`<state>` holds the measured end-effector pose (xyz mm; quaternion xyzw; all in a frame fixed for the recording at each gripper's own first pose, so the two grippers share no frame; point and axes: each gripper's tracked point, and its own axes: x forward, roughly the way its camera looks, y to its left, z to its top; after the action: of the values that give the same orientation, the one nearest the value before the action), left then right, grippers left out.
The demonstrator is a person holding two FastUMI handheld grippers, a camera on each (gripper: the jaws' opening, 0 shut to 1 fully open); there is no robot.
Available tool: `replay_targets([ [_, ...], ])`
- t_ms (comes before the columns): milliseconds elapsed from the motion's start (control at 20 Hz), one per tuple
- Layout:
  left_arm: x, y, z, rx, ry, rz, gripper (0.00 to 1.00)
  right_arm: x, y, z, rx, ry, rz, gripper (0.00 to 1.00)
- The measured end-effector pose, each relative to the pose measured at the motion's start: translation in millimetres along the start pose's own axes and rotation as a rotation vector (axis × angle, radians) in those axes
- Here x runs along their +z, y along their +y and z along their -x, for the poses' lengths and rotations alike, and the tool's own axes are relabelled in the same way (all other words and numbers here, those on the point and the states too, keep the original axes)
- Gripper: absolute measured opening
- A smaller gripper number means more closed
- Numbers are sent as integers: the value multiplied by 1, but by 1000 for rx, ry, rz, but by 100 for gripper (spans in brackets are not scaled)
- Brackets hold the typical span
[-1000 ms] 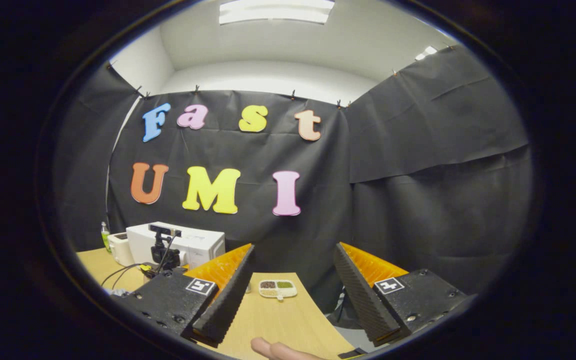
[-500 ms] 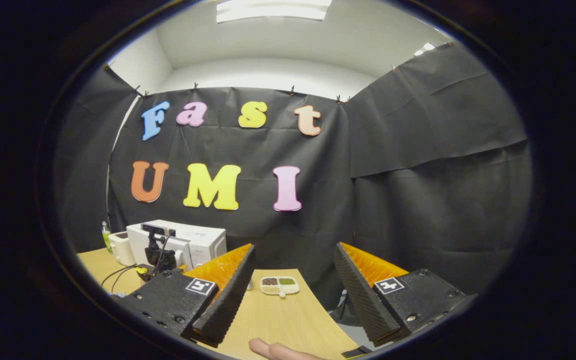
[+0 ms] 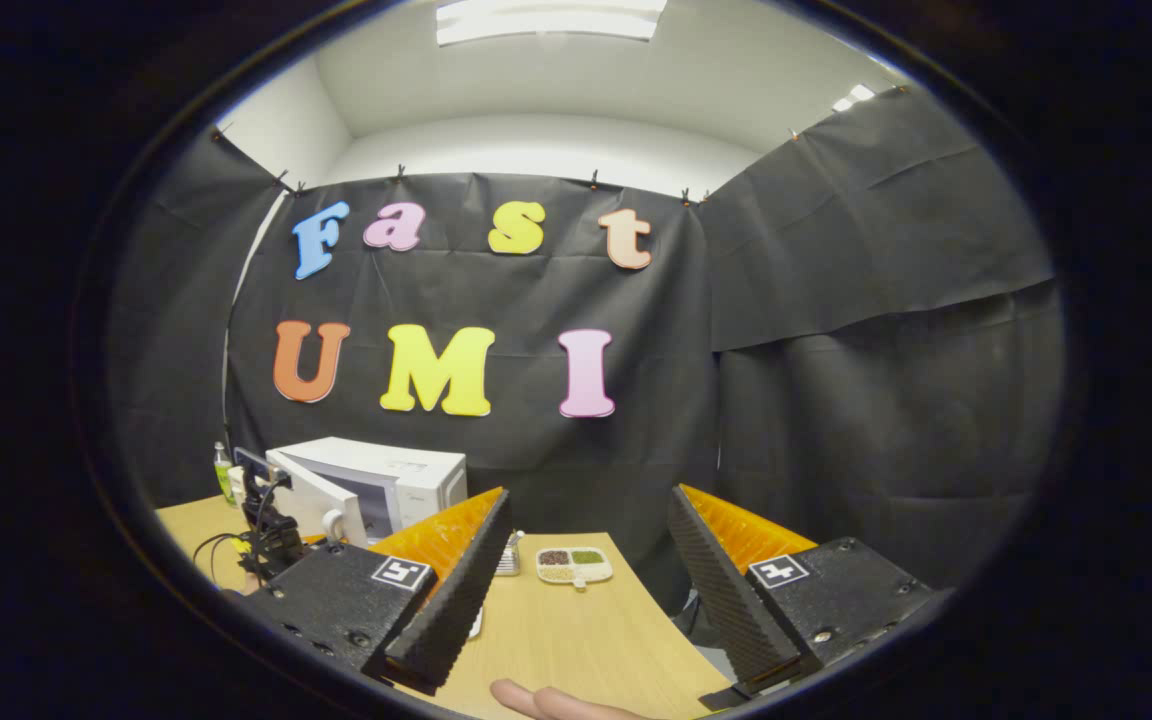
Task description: Open the microwave oven with the left hand, put the food in, and close the microwave oven.
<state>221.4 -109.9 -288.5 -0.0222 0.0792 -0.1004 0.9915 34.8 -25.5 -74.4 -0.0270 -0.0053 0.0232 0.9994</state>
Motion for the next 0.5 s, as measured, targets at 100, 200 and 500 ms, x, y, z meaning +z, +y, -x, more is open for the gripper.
replay_targets([
  [100, -2, 9, 21, -9, -2, 5, 6, 1, 11, 4, 16, 0, 7, 92],
  [200, -3, 21, 41, -15, 10, 7, 6, 3, 22, 10, 29, -5, 15, 92],
  [500, -15, 75, 111, -5, 51, -14, 16, 8, 55, 19, 67, -18, 29, 92],
])
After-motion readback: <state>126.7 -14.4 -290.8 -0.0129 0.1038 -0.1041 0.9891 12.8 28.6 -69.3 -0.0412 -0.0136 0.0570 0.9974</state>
